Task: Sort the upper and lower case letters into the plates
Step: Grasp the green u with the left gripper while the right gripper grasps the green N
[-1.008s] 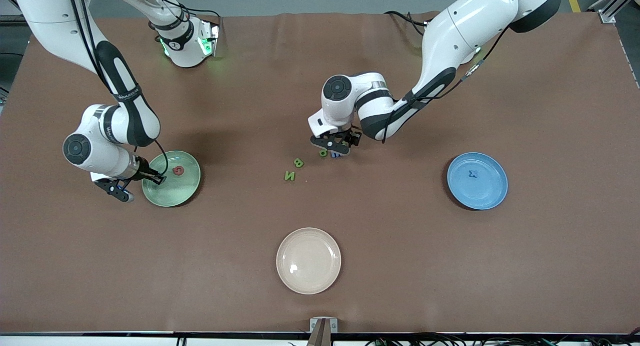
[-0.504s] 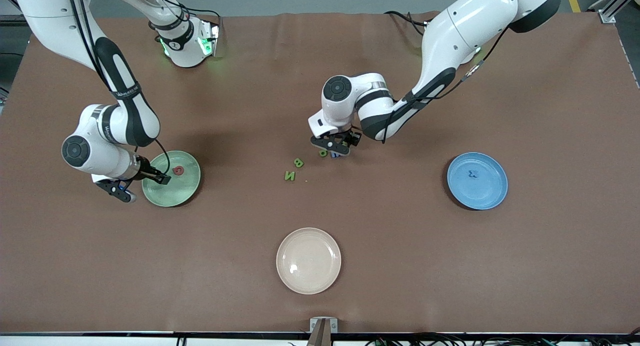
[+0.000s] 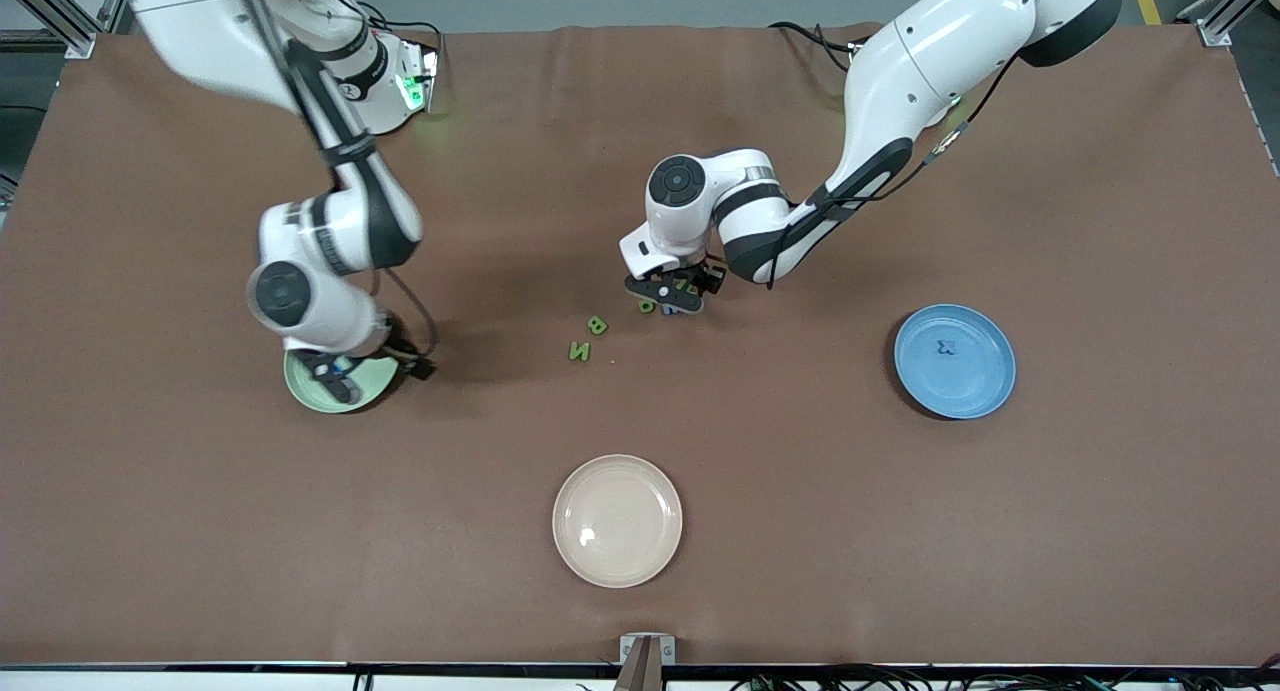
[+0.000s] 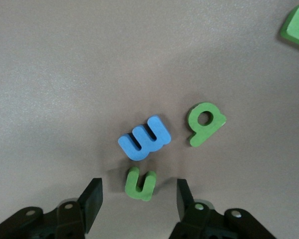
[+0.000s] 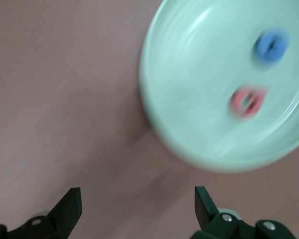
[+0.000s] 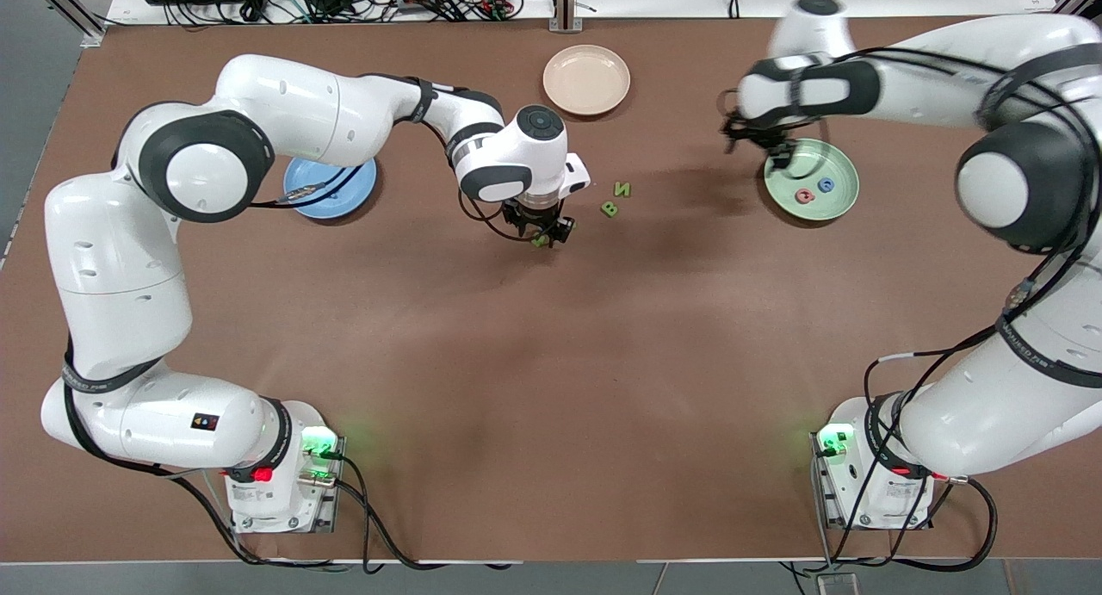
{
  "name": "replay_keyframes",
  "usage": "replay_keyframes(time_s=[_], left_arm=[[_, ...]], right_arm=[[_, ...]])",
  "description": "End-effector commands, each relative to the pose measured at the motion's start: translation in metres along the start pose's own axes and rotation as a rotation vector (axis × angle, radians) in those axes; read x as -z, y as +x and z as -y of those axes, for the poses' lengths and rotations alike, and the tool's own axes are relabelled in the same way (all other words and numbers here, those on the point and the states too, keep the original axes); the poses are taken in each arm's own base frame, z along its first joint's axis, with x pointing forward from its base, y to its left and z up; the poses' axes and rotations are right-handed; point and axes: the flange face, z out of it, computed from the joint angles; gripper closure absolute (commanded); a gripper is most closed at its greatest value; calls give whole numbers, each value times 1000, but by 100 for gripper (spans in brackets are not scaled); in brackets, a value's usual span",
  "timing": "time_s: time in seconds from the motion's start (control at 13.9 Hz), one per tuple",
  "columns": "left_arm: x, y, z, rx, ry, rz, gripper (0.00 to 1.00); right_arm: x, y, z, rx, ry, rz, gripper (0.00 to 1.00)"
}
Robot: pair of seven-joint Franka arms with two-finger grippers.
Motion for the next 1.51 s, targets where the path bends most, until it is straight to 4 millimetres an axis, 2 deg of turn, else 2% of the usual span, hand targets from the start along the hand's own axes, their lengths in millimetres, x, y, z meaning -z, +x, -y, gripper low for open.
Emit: replay_keyframes(time_s=[0.0, 0.07, 0.22, 0.36, 0.43, 0.65, 0.79, 0.86, 1.15, 1.3, 1.44], left_arm=[[-5, 0, -5, -10, -10, -11, 39], [-4, 0, -6, -9, -14, -15, 39], [-5, -1, -8, -13, -13, -14, 42], [-7, -1, -5, -6, -9, -12, 43], [-7, -1, -5, -6, -9, -12, 46], [-8, -2, -4, 22, -7, -10, 53], [-9, -3, -4, 24, -6, -7, 56], [-9, -3, -3, 27, -6, -7, 58], [-11, -3, 1, 42, -4, -2, 67], [-11, -3, 2, 43, -3, -3, 71], [-7, -2, 3, 70, 2, -6, 77]], right_arm=[[-20, -50, 57, -137, 12, 0, 0], [-27, -69, 76, -179, 14, -6, 0], [-41, -96, 101, -222, 22, -15, 0], [-47, -123, 116, -129, 45, -45, 0], [-47, -131, 122, -16, 63, -68, 0], [-46, -137, 124, 273, 60, -73, 0], [-49, -144, 125, 362, 60, -76, 0], [-50, -154, 126, 405, 61, -80, 0], [-53, -176, 129, 491, 77, -99, 0], [-55, -180, 130, 501, 85, -104, 0], [-66, -178, 124, 514, 100, -119, 2]])
